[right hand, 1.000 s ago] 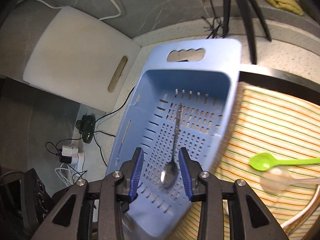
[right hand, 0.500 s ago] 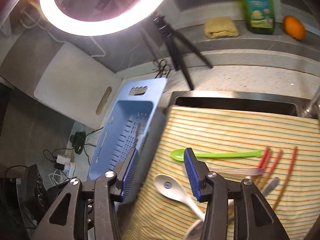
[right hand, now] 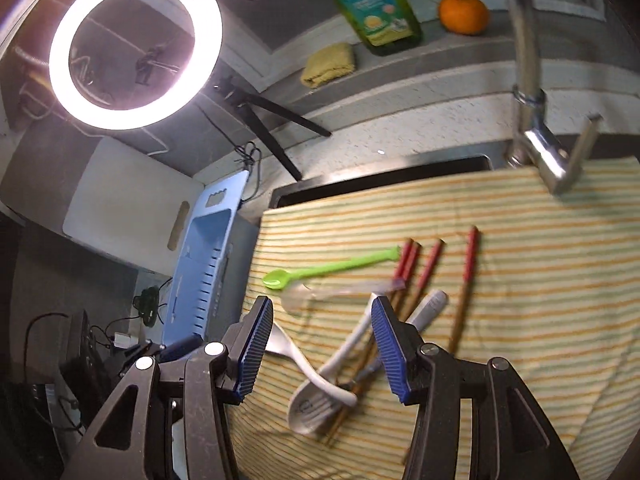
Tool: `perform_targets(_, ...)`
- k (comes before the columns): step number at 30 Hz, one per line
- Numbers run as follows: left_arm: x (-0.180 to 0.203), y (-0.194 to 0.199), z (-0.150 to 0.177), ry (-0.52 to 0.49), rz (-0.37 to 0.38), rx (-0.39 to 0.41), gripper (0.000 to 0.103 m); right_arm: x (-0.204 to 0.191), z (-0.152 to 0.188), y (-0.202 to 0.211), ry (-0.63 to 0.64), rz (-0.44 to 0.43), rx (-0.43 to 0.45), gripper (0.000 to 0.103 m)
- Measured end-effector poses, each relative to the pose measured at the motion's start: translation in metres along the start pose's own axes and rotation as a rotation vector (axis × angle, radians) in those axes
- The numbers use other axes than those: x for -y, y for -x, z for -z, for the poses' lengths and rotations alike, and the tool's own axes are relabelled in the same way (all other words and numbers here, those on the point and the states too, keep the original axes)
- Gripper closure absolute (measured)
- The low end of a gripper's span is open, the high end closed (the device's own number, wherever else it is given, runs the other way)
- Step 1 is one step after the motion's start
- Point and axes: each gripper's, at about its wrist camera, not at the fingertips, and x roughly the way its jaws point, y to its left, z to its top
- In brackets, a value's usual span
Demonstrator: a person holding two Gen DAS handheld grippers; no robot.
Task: Organize utensils
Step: 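Move the left gripper back over the mat to the white ceramic spoon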
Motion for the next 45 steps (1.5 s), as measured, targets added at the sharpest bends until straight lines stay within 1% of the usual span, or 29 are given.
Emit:
perform_targets(2, 0.006, -0.002, -0.002, -0.016, 0.012, -0.005, 0.073, 0.011, 0.007, 0.003, -0.015, 0.021, 0.005, 0.056)
perform_targets(6, 0.022, -0.008, -0.007, -0.060, 0.043, -0.019, 0.073, 0.036, 0.023, 0.006, -0.040, 0.093, 0.001, 0.056)
perform_targets(9, 0.030, -0.013, -0.011, -0.079, 0.058, -0.028, 0.073, 0.052, 0.030, 0.006, -0.090, 0.095, -0.009, 0.056)
perform_targets(12, 0.032, -0.018, -0.015, -0.095, 0.078, -0.042, 0.073, 0.059, 0.037, 0.007, -0.128, 0.068, -0.020, 0.057)
perform_targets(16, 0.018, -0.027, -0.027, -0.092, 0.067, -0.068, 0.073, 0.050, 0.045, 0.007, -0.105, 0.046, -0.033, 0.062)
perform_targets(17, 0.014, -0.030, -0.031, -0.094, 0.061, -0.074, 0.073, 0.048, 0.046, 0.006, -0.103, 0.039, -0.037, 0.065)
perform_targets(23, -0.013, -0.051, -0.054, -0.081, 0.062, -0.126, 0.073, 0.041, 0.054, -0.004, -0.142, -0.027, -0.067, 0.069)
perform_targets(25, -0.018, -0.059, -0.060, -0.081, 0.060, -0.148, 0.073, 0.033, 0.056, -0.008, -0.137, -0.057, -0.083, 0.072)
perform_targets(27, -0.021, -0.066, -0.064, -0.080, 0.079, -0.169, 0.073, 0.019, 0.058, -0.014, -0.116, -0.089, -0.101, 0.075)
perform_targets(30, -0.019, -0.074, -0.066, -0.098, 0.101, -0.204, 0.073, -0.001, 0.059, -0.026, -0.090, -0.138, -0.137, 0.075)
perform_targets(32, -0.016, -0.079, -0.067, -0.123, 0.093, -0.222, 0.073, -0.012, 0.061, -0.037, -0.078, -0.163, -0.168, 0.075)
perform_targets(35, -0.013, -0.085, -0.066, -0.141, 0.095, -0.249, 0.073, -0.018, 0.064, -0.056, -0.085, -0.169, -0.215, 0.076)
perform_targets(38, -0.010, -0.090, -0.065, -0.153, 0.101, -0.267, 0.073, -0.014, 0.068, -0.067, -0.115, -0.178, -0.249, 0.076)
perform_targets(45, -0.006, -0.102, -0.060, -0.159, 0.106, -0.315, 0.073, -0.006, 0.061, -0.080, -0.128, -0.134, -0.259, 0.076)
